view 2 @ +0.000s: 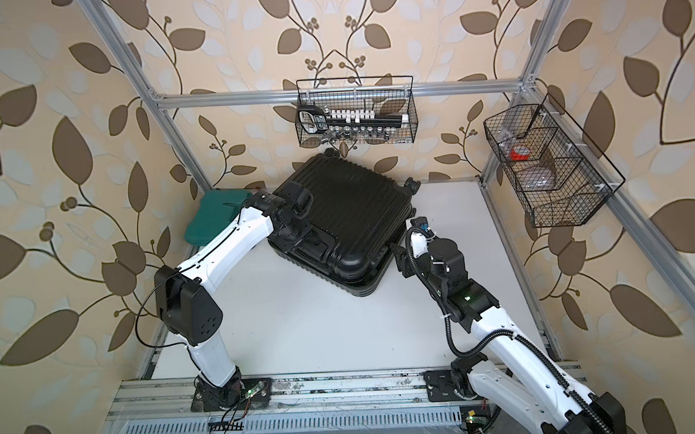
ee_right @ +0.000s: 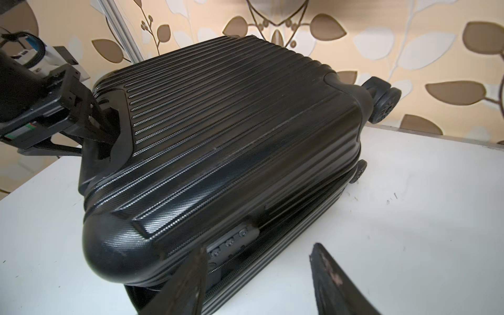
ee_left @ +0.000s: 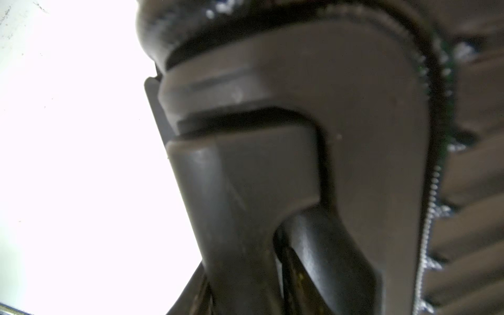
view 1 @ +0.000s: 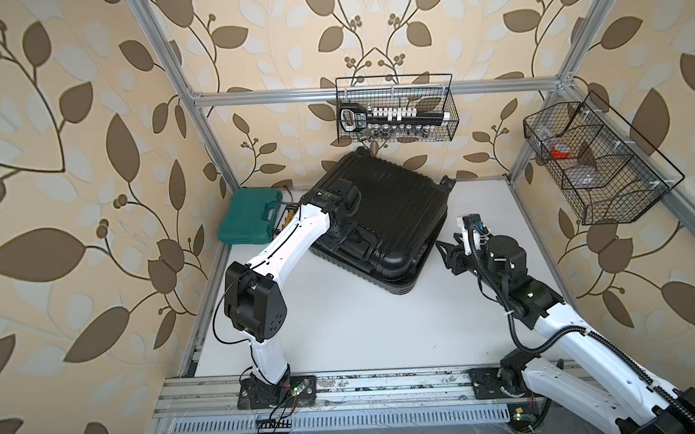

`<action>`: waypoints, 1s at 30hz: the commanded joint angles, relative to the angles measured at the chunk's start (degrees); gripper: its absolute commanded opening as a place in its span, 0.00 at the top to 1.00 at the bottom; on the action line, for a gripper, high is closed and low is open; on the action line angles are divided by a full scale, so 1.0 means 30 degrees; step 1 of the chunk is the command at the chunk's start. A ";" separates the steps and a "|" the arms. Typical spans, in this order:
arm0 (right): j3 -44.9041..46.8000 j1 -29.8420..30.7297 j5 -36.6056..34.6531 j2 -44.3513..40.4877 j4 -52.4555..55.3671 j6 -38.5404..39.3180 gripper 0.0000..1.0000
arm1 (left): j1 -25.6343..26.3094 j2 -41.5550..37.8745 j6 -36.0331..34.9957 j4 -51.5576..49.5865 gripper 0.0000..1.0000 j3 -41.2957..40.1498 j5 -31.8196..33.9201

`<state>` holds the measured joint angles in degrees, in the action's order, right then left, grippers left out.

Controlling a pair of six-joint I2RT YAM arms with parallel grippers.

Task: Close the suitcase zippers
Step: Adjust the suitcase at the center of the board.

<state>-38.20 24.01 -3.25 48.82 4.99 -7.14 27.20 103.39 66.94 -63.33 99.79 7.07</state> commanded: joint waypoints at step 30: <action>-0.1477 -0.2876 -0.1855 -0.0471 0.2964 -0.0251 0.38 | -0.3618 0.2101 -2.0220 0.0864 0.48 0.4274 -0.7921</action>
<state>-41.28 15.62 -8.16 46.74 12.93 -7.42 15.68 112.57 9.80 -61.28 113.40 -12.58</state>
